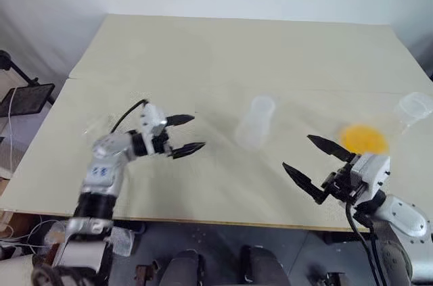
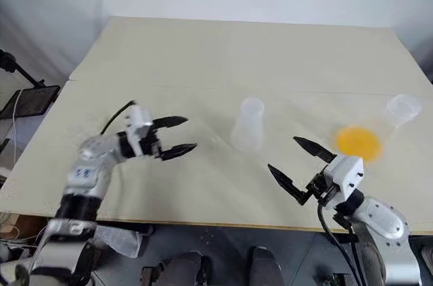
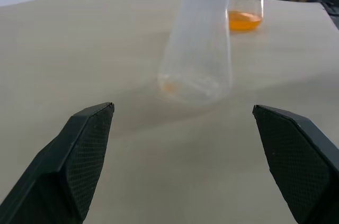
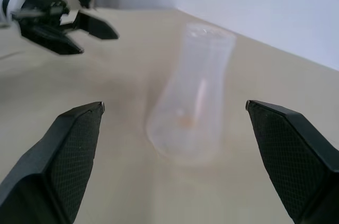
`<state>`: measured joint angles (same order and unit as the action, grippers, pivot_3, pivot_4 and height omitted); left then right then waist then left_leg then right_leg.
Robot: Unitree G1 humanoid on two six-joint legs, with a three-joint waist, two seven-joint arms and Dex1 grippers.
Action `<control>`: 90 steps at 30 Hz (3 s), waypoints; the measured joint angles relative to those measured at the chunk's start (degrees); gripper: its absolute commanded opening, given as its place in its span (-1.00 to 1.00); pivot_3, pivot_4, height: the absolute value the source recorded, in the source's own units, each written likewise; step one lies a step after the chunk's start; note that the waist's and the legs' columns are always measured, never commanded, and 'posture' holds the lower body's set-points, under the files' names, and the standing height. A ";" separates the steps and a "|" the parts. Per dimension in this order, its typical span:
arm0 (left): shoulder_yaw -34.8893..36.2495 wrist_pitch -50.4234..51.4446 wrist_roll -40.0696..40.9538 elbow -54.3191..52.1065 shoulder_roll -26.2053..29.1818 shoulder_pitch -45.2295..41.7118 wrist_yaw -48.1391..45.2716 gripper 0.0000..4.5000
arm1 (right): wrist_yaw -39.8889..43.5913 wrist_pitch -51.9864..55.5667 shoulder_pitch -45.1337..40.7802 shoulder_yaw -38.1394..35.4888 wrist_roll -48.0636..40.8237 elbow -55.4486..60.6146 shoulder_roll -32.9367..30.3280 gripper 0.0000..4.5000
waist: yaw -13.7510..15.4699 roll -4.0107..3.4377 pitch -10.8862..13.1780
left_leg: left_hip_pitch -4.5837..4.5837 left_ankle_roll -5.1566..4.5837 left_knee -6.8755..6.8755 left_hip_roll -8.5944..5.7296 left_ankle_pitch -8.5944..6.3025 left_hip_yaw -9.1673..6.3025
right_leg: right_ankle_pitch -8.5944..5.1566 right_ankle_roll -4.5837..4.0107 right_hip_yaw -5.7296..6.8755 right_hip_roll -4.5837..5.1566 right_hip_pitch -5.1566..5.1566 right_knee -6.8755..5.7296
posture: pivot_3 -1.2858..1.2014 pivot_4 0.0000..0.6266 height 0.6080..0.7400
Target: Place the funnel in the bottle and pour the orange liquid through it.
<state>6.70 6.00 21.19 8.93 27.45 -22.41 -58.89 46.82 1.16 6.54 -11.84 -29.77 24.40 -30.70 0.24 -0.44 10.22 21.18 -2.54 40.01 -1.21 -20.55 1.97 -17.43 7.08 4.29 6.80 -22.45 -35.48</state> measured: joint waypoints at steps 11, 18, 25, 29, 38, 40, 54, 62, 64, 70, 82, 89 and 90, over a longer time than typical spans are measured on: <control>31.91 -1.49 5.77 -12.38 -0.31 35.86 16.98 0.99 | 8.04 5.18 -11.86 9.20 -2.90 -1.29 -1.45 1.00 | -0.21 0.07 0.02 | -0.05 0.04 -0.06 0.10 -0.11 -0.03 | -0.03 -0.05 -0.04 0.03 0.08 0.44 | 0.03 -0.52 1.00; 38.68 -1.75 8.61 -12.51 -1.87 41.23 21.57 0.99 | 10.52 5.45 -14.40 11.27 -3.13 -2.08 -1.40 1.00 | 0.90 0.11 0.00 | -0.04 0.01 -0.07 0.03 -0.16 -0.03 | -0.03 -0.06 -0.03 0.17 0.08 0.49 | 0.03 -0.52 1.00; 35.48 1.67 10.36 -15.77 -1.85 39.74 23.51 0.99 | 12.21 5.13 -14.58 11.44 -2.94 -3.83 -1.41 1.00 | 0.64 0.11 -0.01 | -0.05 0.00 -0.09 0.02 -0.18 0.00 | -0.03 -0.06 -0.03 0.17 0.07 0.48 | 0.03 -0.52 1.00; 29.59 5.84 9.17 -16.89 -1.38 32.15 28.06 0.99 | 12.24 4.91 -14.41 11.38 -2.60 -4.50 -1.35 1.00 | 0.92 0.11 -0.01 | -0.04 -0.01 -0.08 0.01 -0.17 0.01 | -0.03 -0.06 -0.01 0.15 0.04 0.41 | 0.03 -0.52 1.00; 19.55 9.92 1.67 -7.13 0.44 15.21 36.04 0.99 | 10.67 4.33 -12.67 10.90 -2.10 -4.07 -1.24 1.00 | 0.22 0.15 -0.03 | -0.04 0.03 -0.10 0.03 -0.19 0.10 | -0.02 -0.04 0.14 -0.11 -0.07 0.02 | 0.03 -0.52 1.00; 17.57 9.75 -0.48 -3.62 0.37 12.47 37.58 0.99 | 10.03 4.31 -12.16 10.72 -2.10 -3.87 -1.24 1.00 | 0.18 0.15 -0.02 | -0.04 0.03 -0.08 0.02 -0.19 0.12 | -0.02 -0.04 0.17 -0.11 -0.06 0.02 | 0.03 -0.52 1.00; 14.88 8.22 -2.78 3.35 0.65 6.86 37.49 -0.45 | 7.38 3.63 -8.29 9.08 -1.46 -2.00 -1.25 1.00 | 0.16 0.16 -0.03 | -0.04 0.03 -0.06 0.04 -0.18 0.12 | -0.01 -0.03 0.15 -0.09 -0.05 0.01 | 0.03 -0.52 1.00; 17.09 9.10 -1.51 -0.35 4.47 9.58 35.09 -1.00 | 6.48 2.04 -7.10 8.68 -0.40 -2.00 -1.25 1.00 | 0.07 0.16 -0.03 | -0.05 0.04 -0.05 0.04 -0.18 0.09 | -0.01 -0.03 0.09 -0.03 -0.02 0.03 | 0.03 -0.52 1.00; 17.12 9.71 -0.72 -0.90 5.01 9.54 33.43 -1.00 | 6.33 1.36 -6.81 8.64 -0.33 -2.00 -1.25 1.00 | 0.18 0.16 -0.02 | -0.04 0.04 -0.05 0.04 -0.18 0.08 | -0.01 -0.03 0.09 -0.03 -0.02 0.04 | 0.03 -0.52 1.00; 12.30 9.98 3.00 -4.50 12.71 0.58 18.39 -1.00 | 5.83 0.56 -4.65 5.97 0.27 -1.85 -1.43 1.00 | 1.06 0.18 -0.01 | -0.01 0.04 -0.03 0.01 -0.19 0.06 | -0.01 -0.03 0.11 -0.02 0.00 0.05 | 0.03 -0.52 1.00; -13.91 -9.28 -4.95 19.21 5.94 -45.95 -20.15 -1.00 | 3.49 -2.11 8.08 -2.38 1.51 0.71 -2.21 1.00 | 1.11 0.28 0.06 | 0.02 -0.10 -0.02 -0.13 -0.11 0.57 | 0.02 0.05 0.68 -0.37 -0.04 0.12 | 0.03 -0.52 1.00; -19.15 -27.26 -13.55 40.48 -2.24 -55.94 -26.78 -1.00 | 0.13 -3.03 12.58 -2.76 2.94 3.66 0.30 1.00 | 1.16 0.33 0.09 | 0.04 -0.14 -0.01 0.02 -0.09 0.80 | 0.01 0.05 0.69 -0.40 -0.13 0.14 | 0.03 -0.52 1.00; -19.20 -28.46 -14.02 41.93 -2.98 -56.27 -26.99 -1.00 | -0.20 -3.29 12.76 -2.63 3.27 3.91 0.64 1.00 | 1.19 0.37 0.12 | 0.06 -0.15 0.01 0.01 -0.09 0.81 | 0.02 0.06 0.68 -0.38 -0.13 0.15 | 0.03 -0.52 1.00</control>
<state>-12.50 -22.45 7.17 50.86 24.47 -78.68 -85.87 46.61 -2.13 19.29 -14.47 -26.50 28.31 -30.06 1.44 -0.07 10.33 21.23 -2.69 40.02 -1.21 -20.64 2.78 -17.41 7.14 4.97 6.41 -22.58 -35.32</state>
